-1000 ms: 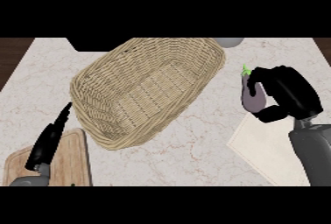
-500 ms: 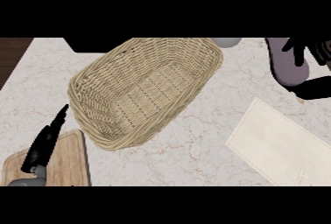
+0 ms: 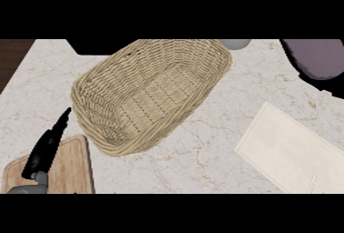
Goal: Pick the eggplant from the placemat and place it in the basket
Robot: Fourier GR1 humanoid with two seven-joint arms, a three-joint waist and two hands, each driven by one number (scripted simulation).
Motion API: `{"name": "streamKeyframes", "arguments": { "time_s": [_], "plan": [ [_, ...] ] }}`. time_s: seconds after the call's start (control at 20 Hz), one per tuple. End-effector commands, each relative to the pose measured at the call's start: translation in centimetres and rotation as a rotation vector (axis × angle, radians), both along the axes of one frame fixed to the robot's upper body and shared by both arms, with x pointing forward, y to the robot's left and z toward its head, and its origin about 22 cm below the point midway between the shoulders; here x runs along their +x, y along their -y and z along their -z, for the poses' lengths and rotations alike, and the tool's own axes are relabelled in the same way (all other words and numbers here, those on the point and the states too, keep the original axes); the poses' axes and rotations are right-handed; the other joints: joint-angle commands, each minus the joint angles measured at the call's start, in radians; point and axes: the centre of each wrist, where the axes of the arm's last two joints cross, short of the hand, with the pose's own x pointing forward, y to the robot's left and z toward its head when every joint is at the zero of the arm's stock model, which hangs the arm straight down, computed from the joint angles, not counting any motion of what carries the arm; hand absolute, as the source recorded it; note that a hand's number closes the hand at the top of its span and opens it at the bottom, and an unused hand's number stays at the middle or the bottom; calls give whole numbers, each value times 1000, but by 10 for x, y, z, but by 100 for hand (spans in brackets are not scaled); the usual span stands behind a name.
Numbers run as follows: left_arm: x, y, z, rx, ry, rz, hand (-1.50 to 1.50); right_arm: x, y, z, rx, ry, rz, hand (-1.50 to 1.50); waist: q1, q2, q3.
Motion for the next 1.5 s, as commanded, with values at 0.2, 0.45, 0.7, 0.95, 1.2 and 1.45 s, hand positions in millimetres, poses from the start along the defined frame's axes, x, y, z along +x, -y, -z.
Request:
{"name": "streamKeyframes", "arguments": {
  "time_s": [0.2,0.45,0.7,0.95,1.2,1.45],
  "plan": [
    [-10,-1,1,-6,-10,-3,0,3,-55,-26,14,-92,-51,150,5,1,-1],
    [0,13,12,11,-1,2,0,15,-85,-31,13,-150,-123,150,6,4,-1],
    [2,12,4,3,-9,17,0,17,-124,-21,-29,-157,-104,150,10,5,-1],
    [8,24,2,-3,-7,12,0,9,-156,7,-68,-173,-66,150,5,4,-1],
    [1,1,-7,-1,-1,4,0,20,-193,38,-125,-135,-9,150,11,5,-1],
    [6,11,11,-9,8,6,0,42,-210,66,-117,-205,-9,-150,9,7,-1]
  ]
}}
